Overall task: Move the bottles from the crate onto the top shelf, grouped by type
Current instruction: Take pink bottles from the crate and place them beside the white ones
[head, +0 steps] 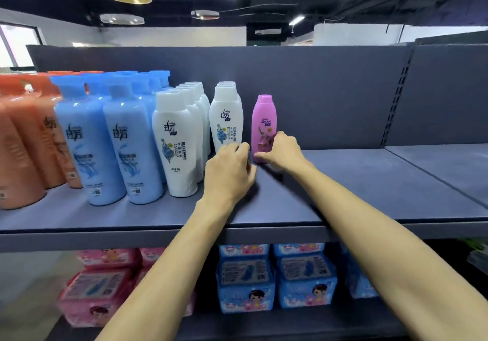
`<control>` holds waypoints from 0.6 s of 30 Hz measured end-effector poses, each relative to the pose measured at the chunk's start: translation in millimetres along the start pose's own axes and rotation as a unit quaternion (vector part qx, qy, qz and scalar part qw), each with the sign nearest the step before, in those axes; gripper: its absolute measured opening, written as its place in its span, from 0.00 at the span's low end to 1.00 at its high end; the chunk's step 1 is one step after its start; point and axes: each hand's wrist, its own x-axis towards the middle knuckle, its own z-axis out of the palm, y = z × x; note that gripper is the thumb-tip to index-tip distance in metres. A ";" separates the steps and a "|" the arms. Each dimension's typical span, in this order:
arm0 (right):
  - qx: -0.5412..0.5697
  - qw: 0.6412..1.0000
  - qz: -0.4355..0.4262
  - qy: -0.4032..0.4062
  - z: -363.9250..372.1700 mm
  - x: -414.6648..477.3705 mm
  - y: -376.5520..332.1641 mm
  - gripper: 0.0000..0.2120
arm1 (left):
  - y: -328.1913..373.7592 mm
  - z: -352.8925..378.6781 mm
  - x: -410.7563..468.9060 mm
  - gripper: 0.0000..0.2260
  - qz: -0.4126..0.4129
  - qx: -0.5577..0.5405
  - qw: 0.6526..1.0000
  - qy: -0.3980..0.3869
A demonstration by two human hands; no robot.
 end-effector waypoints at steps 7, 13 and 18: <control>-0.007 1.000 -0.005 0.014 17.5 28.8 -1.0 0.31 | -0.7 3.9 0.7 0.06 -0.015 0.008 1.000 0.011; -0.020 1.000 -0.006 0.011 27.6 40.7 -4.6 0.25 | 1.1 2.8 -0.3 0.08 -0.017 0.002 1.000 0.008; -0.009 1.000 0.002 0.030 35.0 47.5 1.5 0.20 | 0.5 3.9 -1.2 0.07 -0.016 -0.004 1.000 0.012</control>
